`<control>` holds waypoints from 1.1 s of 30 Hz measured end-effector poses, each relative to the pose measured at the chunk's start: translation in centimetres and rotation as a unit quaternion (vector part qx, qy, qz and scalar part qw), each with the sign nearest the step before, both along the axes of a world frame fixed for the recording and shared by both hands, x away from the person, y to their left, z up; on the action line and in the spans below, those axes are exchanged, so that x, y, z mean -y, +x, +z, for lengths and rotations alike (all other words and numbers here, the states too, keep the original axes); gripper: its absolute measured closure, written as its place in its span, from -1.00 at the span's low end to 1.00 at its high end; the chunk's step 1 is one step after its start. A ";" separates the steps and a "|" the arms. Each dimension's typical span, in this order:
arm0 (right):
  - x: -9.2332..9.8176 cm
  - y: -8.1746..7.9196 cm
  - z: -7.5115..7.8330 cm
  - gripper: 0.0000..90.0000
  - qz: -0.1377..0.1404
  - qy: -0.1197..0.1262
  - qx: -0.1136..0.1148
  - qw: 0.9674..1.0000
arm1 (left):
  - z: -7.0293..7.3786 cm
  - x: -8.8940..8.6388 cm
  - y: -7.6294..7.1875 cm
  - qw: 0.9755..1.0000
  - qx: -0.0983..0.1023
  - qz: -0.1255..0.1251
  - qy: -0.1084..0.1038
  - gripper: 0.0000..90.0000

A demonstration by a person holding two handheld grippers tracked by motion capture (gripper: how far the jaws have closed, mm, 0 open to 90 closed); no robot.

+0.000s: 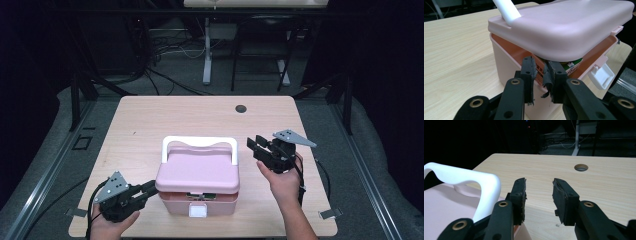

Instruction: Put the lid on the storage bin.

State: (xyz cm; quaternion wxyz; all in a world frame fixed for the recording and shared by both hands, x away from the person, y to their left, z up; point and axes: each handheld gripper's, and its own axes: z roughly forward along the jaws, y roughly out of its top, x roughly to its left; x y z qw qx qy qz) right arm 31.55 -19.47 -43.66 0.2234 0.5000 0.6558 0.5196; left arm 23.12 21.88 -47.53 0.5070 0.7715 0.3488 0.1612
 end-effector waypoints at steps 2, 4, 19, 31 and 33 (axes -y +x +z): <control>0.0 0.0 0.0 0.39 0.000 0.000 0.000 1.000 | -0.1 0.0 0.0 1.000 -0.002 0.000 0.002 0.71; 0.0 0.0 -0.1 0.39 0.000 0.000 -0.002 1.000 | -0.2 0.0 -0.1 1.000 -0.004 -0.001 0.006 0.71; -0.2 0.1 -0.3 0.39 0.002 -0.002 -0.002 1.000 | -1.0 -0.2 -0.3 1.000 -0.013 -0.001 0.008 0.70; -0.2 0.1 -0.3 0.39 0.002 -0.003 -0.002 1.000 | -2.0 -0.7 -0.4 0.999 -0.035 0.007 0.024 0.70; -0.2 0.1 -0.3 0.38 0.002 -0.003 -0.002 1.000 | -2.0 -0.8 -0.3 0.999 -0.036 0.007 0.021 0.69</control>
